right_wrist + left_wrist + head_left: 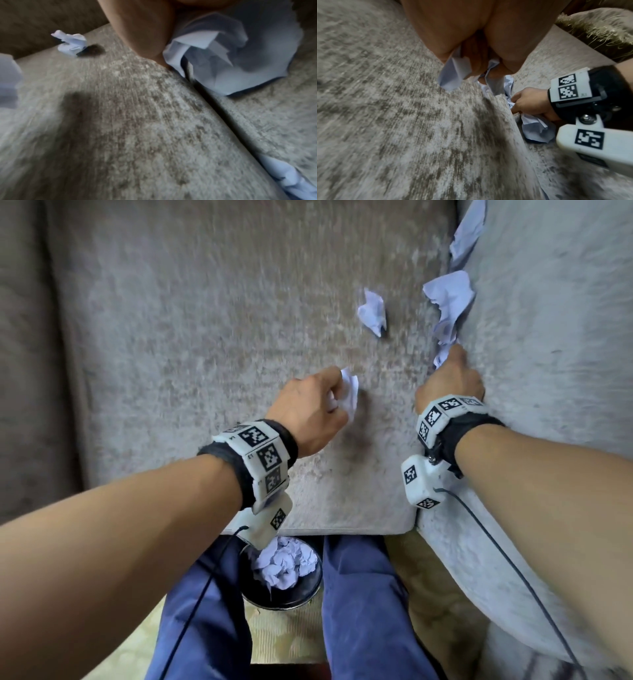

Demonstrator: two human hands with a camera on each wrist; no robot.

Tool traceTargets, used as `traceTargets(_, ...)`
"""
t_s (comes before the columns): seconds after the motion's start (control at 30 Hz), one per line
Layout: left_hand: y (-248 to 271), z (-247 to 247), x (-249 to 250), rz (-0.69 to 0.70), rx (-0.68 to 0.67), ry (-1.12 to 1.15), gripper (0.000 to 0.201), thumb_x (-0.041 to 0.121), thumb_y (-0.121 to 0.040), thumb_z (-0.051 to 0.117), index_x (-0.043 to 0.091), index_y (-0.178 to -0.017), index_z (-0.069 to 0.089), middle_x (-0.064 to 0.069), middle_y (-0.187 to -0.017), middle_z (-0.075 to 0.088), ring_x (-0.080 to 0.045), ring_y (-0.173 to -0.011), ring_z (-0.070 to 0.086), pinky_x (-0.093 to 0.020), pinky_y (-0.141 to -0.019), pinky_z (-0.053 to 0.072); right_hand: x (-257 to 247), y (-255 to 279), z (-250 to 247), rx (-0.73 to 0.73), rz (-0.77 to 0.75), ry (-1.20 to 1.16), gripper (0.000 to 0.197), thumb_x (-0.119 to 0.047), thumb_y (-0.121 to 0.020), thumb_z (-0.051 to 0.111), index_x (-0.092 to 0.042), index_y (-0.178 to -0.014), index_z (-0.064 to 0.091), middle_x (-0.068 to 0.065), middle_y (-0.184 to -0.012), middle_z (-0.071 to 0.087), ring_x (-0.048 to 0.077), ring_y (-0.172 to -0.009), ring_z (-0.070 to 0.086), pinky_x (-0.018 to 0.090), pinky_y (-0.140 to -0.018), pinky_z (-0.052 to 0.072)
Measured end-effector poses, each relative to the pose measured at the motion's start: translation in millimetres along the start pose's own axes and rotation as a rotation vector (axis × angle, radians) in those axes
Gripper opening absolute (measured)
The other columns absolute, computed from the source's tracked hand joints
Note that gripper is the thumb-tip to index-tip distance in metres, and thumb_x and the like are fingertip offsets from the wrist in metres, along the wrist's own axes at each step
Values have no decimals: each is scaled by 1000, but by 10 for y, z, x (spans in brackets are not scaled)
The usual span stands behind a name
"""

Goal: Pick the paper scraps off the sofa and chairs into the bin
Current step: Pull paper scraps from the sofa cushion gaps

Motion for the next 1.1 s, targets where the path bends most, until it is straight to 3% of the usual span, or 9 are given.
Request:
traceTargets(0.13, 3, -13, -48, -5, -6, 64, 9, 15, -88, 51, 20, -92, 45, 9, -62, 48, -8, -57, 46, -25, -48, 30, 13, -59, 13, -35, 69, 49, 54, -17, -95, 49, -20, -145, 27, 30, -125, 52, 46, -112, 55, 47, -88, 46)
traceTargets(0.23, -10, 0, -53, -24, -15, 61, 23, 10, -86, 50, 20, -106, 50, 7, -61, 48, -12, -55, 47, -25, -48, 30, 15, -186, 79, -112, 108, 45, 53, -19, -93, 51, -19, -142, 31, 25, -131, 50, 43, -114, 55, 46, -91, 46)
traceTargets(0.4, -52, 8, -14, -29, -21, 54, 27, 11, -87, 51, 22, -111, 52, 8, -62, 48, -11, -54, 47, -24, -48, 31, 5, -285, 64, -142, 103, 64, 27, -16, -96, 49, -1, -119, 56, 22, -126, 57, 37, -116, 56, 38, -87, 47)
traceTargets(0.53, -87, -9, -14, -50, -21, 63, 27, 11, -87, 50, 23, -112, 51, 10, -62, 47, -9, -52, 46, -22, -46, 32, 8, -223, 65, -92, 96, 41, 21, -13, -93, 51, 0, -103, 64, 22, -116, 63, 36, -105, 62, 33, -73, 45)
traceTargets(0.7, -113, -24, 17, -79, -11, 53, 30, 10, -87, 49, 24, -113, 52, 10, -61, 46, -10, -51, 46, -22, -46, 32, -54, -115, 64, -133, 56, -10, 27, -17, -96, 44, 1, -100, 64, 21, -116, 63, 34, -105, 60, 36, -75, 41)
traceTargets(0.8, -145, -68, 104, -69, 13, 55, 35, 12, -87, 48, 28, -118, 51, 10, -62, 50, -9, -52, 49, -22, -46, 34, -78, -18, -52, -94, 42, -72, 34, -19, -97, 40, -2, -72, 54, 22, -104, 67, 31, -84, 60, 33, -65, 38)
traceTargets(0.93, -210, -87, 292, -50, -20, 15, 51, 12, -88, 46, 31, -135, 49, 10, -61, 52, -10, -52, 52, -20, -49, 36, -53, 88, -38, -175, -73, -108, 32, -15, -100, 35, -4, -113, 63, 20, -119, 62, 36, -110, 58, 38, -86, 44)
traceTargets(1.0, -252, -95, 348, -72, -36, -21, 52, 11, -86, 48, 32, -134, 52, 6, -62, 57, -11, -53, 55, -17, -47, 36, -29, 153, -40, -201, -74, -120, 33, -15, -100, 35, -4, -113, 63, 20, -118, 62, 36, -110, 58, 38, -81, 43)
traceTargets(1.1, -310, -109, 381, -112, -22, -32, 41, 14, -86, 47, 33, -120, 61, 5, -70, 62, -11, -58, 60, -14, -46, 38, -8, 263, -113, -177, -46, -124, 26, -15, -96, 42, -1, -95, 64, 22, -106, 65, 36, -95, 63, 32, -62, 34)
Point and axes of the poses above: each hand's wrist, its own y-axis away from the middle knuckle, its own z-axis out of the palm, x = y × z, the point moved 8 cm from there along -y, towards the middle knuckle
